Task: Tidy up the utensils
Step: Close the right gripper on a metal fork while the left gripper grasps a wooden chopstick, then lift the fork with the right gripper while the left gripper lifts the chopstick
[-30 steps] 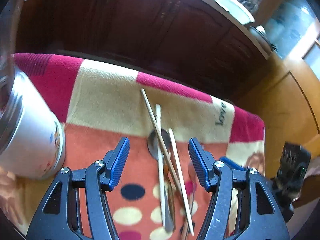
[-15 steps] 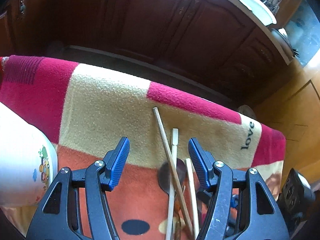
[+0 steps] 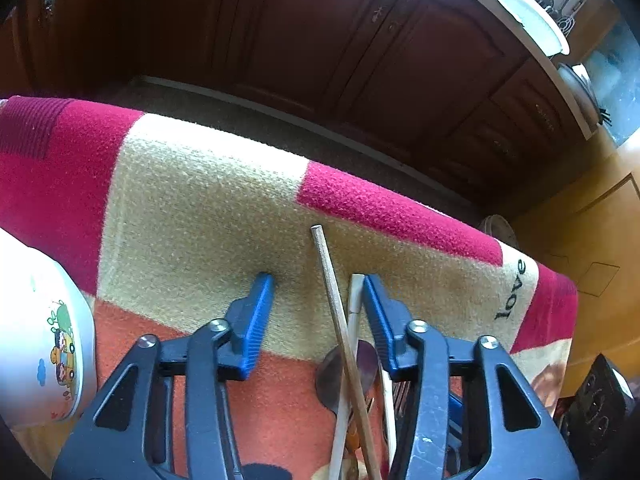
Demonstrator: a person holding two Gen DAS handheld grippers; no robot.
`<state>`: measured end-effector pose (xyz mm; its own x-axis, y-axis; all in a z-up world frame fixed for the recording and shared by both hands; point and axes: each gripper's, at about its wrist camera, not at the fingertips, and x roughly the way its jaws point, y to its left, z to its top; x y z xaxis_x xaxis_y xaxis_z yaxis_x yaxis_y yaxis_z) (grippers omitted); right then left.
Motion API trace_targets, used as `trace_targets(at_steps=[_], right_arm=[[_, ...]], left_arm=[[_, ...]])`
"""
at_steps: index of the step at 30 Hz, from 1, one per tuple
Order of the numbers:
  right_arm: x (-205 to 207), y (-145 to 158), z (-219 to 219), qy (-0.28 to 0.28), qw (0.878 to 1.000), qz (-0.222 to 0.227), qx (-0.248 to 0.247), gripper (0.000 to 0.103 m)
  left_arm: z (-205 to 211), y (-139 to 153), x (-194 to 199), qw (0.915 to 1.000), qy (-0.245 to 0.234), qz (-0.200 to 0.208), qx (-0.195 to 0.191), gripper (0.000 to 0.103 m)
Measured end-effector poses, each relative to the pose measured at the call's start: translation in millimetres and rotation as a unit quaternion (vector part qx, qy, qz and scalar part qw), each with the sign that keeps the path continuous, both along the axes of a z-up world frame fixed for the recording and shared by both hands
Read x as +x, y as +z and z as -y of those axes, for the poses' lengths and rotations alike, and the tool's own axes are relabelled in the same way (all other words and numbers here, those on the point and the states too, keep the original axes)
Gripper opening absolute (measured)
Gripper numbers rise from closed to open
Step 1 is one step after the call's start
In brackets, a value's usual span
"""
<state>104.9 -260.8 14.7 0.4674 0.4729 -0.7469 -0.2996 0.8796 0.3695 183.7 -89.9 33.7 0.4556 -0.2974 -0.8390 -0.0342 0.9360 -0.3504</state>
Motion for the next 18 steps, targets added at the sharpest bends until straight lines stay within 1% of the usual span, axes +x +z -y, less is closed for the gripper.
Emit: trace_targets(at_steps=[2,4,5,6,7,10,11,12,17,18], right_arm=[[8.0,-5.2,-7.6,0.018,1.000,-0.004,-0.001,0.018],[14.9,-10.2,-12.5,0.030,0.999,-0.007,0.006,0.018],[17.1,-10.9,-12.8,0.033,0.999,-0.005,0.014,0.018],[19.5,-11.8,-11.8,0.034,0.999,-0.009,0.021,0.018],[20.7,-11.6,-9.6,0.031,0.999,-0.012,0.028,0.017],[16.2,-8.9,0.1,0.017,0.999,-0.007,0.034,0.006],[12.6,-5.5,4.9,0.008,0.999,-0.003,0.035,0.006],[9.5,-3.1,9.5,0.001,0.999,-0.001,0.037,0.003],[-17.7,21.8,33.9,-0.032,0.998,0.026,0.049,0.002],[-22.9,26.5,37.2,-0.037,0.997,0.032,0.054,0.002]], left_arm=[[0.7,1.3,0.6,1.0000,-0.002,0.001,-0.003,0.037],[-0.3,1.7,1.7,1.0000,-0.006,0.002,-0.008,0.025],[-1.2,2.5,1.5,0.9999,-0.007,0.004,-0.011,0.021],[-1.3,3.1,1.3,0.9999,-0.008,0.005,-0.012,0.012],[-1.0,5.0,0.9,0.9998,-0.010,0.008,-0.015,0.009],[-1.5,9.6,-4.7,0.9994,-0.020,0.010,-0.025,0.008],[-2.1,12.4,-8.5,0.9993,-0.023,0.011,-0.029,0.008],[-3.8,14.4,-10.2,0.9991,-0.024,0.013,-0.031,0.008],[-1.1,38.8,-35.4,0.9972,-0.044,0.032,-0.052,0.007],[-6.6,42.8,-41.2,0.9965,-0.050,0.034,-0.057,0.006]])
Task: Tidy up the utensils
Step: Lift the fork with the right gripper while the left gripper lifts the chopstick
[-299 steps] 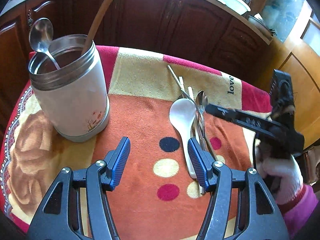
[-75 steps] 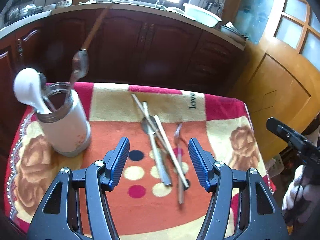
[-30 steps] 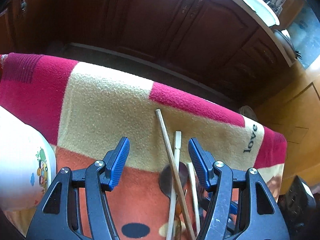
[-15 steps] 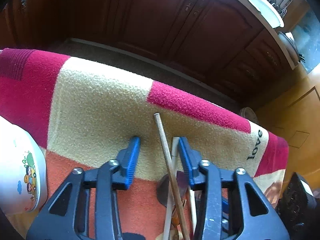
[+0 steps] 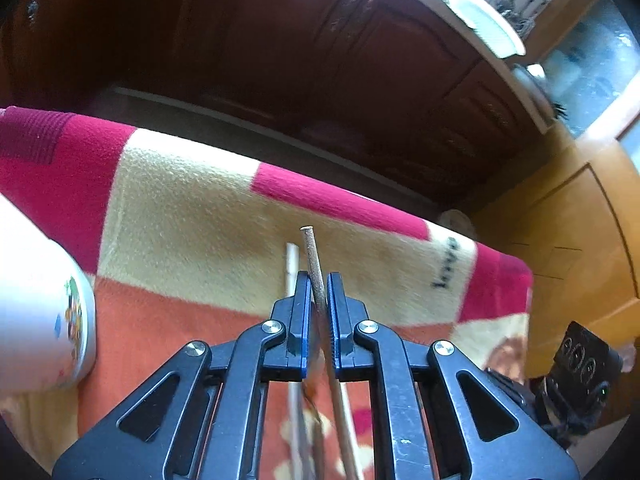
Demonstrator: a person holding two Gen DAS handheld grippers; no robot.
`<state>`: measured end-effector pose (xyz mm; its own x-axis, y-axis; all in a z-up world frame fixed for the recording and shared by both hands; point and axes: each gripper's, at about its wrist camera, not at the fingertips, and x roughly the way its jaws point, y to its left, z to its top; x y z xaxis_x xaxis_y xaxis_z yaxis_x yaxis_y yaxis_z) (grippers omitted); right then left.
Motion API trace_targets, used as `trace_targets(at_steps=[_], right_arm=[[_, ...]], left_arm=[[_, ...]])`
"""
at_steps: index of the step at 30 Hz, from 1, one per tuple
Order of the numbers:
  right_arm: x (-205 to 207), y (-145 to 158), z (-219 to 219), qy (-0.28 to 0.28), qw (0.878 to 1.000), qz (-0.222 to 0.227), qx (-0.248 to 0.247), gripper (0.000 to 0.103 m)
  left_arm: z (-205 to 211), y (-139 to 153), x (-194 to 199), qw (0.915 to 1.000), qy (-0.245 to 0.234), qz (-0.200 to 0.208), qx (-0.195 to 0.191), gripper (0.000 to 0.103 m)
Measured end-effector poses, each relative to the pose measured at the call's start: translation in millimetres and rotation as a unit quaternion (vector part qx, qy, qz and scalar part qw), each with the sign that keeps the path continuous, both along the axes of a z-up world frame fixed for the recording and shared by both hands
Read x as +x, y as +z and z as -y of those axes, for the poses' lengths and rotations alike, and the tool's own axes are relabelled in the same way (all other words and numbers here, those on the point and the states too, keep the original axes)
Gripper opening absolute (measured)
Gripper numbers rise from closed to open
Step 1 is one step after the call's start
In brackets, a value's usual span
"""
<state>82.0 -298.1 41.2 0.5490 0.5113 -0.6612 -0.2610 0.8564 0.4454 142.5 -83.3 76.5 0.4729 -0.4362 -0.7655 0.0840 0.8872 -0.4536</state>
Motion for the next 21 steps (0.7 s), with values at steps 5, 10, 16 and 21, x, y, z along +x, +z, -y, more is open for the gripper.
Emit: trace_targets(at_steps=[5,10,16,21], right_arm=[[-29.7,28.5,16.0,-0.030,0.999,0.031,0.011,0.002],[-58.9,57.2,15.7,-0.042,0.997,0.064,0.012,0.003],[-86.8,81.8,13.0,-0.042,0.994,0.098,-0.002,0.003],[-101.8,99.3,11.2,-0.041,0.992,0.121,-0.008,0.003]], left_arm=[[13.3,26.5,-36.0,0.9992,-0.030,0.025,0.000,0.006],[11.6,54.9,-74.2,0.9966,-0.047,0.065,0.015,0.006],[3.5,70.5,-104.0,0.9954,-0.044,0.084,0.014,0.006],[-9.3,81.3,-120.3,0.9946,-0.040,0.095,0.011,0.006]])
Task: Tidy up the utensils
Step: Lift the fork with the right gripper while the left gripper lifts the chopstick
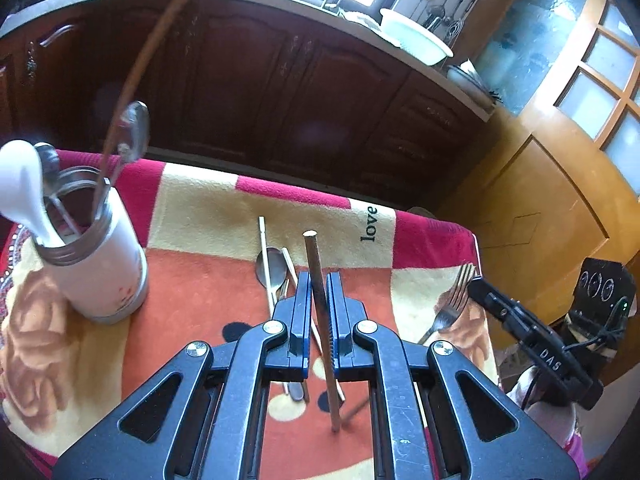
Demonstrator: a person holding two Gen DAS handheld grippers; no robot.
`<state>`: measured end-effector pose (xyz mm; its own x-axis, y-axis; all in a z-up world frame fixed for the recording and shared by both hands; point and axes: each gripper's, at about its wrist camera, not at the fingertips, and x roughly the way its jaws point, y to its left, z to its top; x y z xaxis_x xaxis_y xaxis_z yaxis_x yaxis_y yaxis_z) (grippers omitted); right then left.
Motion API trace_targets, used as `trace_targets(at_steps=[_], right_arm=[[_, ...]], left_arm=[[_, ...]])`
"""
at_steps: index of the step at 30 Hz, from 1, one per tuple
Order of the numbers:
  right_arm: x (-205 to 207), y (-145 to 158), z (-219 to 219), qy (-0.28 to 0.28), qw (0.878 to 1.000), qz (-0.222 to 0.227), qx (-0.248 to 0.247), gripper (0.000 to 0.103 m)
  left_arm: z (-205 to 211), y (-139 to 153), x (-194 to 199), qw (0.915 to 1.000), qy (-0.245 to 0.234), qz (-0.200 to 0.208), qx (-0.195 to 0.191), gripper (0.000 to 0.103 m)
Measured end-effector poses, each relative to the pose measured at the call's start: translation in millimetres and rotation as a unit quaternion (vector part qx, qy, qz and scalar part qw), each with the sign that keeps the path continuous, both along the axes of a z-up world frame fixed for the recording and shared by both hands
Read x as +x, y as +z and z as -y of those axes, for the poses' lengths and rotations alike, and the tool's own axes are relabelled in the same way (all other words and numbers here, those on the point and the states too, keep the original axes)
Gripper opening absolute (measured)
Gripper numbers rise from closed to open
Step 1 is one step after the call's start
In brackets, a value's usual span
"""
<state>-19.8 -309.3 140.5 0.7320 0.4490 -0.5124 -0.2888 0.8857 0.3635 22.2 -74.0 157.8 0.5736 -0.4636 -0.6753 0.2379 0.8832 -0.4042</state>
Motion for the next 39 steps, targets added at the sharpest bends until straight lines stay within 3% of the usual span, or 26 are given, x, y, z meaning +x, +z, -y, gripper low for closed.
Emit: trace_targets(at_steps=[8,20,26,30,35,39], right_arm=[[-9.8,28.3,-10.9,0.013,0.999,0.032,-0.019,0.003],[-5.9,19.9,-1.8,0.000,1.000,0.012,-0.017,0.000],[-12.9,-11.4,34.7,-0.036,0.998,-0.051,-0.002,0.001],[-21.8,-42.0,64.6,-0.072,0.993,-0.096,-0.004,0.030],[-24.3,-88.1,96.3,-0.099,0.981,-0.165,0.030,0.030],[-31.3,-109.1,96.7,-0.104,0.976,-0.182,0.061,0.030]], left_arm=[[-17.3,18.2,-15.0,0.9996,0.013,0.025,-0.001,0.004],[-26.6,18.4,-15.5,0.9995,0.021,0.020,-0.006,0.004],[-21.7,19.2,-15.7,0.9996,0.015,0.021,-0.007,0.004],[-20.9,17.5,-15.0,0.9997,0.010,0.019,-0.011,0.004],[-18.6,15.0,-14.4,0.9998,0.009,0.016,-0.008,0.004],[-18.3,16.3,-14.0,0.9998,0.008,0.014,-0.006,0.004]])
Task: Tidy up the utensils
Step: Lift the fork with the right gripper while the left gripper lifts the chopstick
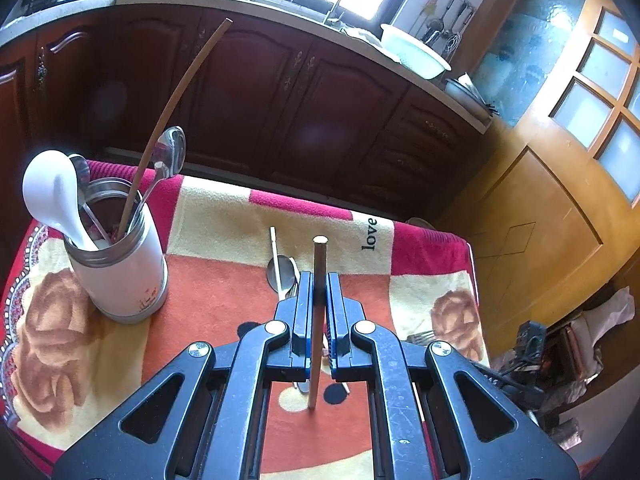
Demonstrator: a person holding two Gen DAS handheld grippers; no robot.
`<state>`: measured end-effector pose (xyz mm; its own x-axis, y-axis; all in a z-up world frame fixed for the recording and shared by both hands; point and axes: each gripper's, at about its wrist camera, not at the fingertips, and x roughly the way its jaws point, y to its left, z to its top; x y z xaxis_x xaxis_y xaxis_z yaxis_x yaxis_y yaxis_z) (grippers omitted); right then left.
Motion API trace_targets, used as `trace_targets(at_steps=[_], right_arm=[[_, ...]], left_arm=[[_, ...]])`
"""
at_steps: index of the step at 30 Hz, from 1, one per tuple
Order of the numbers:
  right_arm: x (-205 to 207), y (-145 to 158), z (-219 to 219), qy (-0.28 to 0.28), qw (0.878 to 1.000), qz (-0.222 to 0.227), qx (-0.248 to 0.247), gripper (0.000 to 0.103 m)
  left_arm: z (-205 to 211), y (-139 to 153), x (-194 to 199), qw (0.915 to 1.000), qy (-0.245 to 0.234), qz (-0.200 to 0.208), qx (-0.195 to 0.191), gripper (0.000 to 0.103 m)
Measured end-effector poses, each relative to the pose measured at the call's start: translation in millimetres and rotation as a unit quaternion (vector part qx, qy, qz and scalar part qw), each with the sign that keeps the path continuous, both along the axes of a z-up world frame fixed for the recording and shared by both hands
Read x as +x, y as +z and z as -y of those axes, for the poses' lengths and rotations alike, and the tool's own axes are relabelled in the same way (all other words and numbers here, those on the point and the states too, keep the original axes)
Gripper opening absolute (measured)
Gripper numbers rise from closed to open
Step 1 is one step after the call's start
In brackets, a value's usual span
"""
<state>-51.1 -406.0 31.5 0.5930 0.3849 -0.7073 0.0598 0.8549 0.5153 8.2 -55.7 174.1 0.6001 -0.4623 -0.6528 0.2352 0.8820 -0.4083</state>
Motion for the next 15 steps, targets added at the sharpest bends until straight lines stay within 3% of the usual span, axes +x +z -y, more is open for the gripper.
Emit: trace_targets(at_steps=[5,8,12,15], right_arm=[[7.3,-17.8,4.8,-0.036,0.999,0.006,-0.010,0.030],[19.4,-31.7,7.4,-0.045,0.999,0.011,0.024,0.030],[26.3,-34.0,7.6,-0.068,0.997,0.028,0.022,0.009],[22.7,-22.6,4.4,-0.061,0.997,0.042,0.004,0.008]], left_arm=[[0.8,-0.1,1.3,1.0000,0.000,-0.001,0.000,0.004],[2.7,0.0,0.8,1.0000,0.002,-0.001,0.001,0.004],[2.9,0.1,-0.1,1.0000,0.000,-0.001,0.001,0.004],[0.0,-0.7,-1.7,1.0000,0.000,-0.002,0.000,0.004]])
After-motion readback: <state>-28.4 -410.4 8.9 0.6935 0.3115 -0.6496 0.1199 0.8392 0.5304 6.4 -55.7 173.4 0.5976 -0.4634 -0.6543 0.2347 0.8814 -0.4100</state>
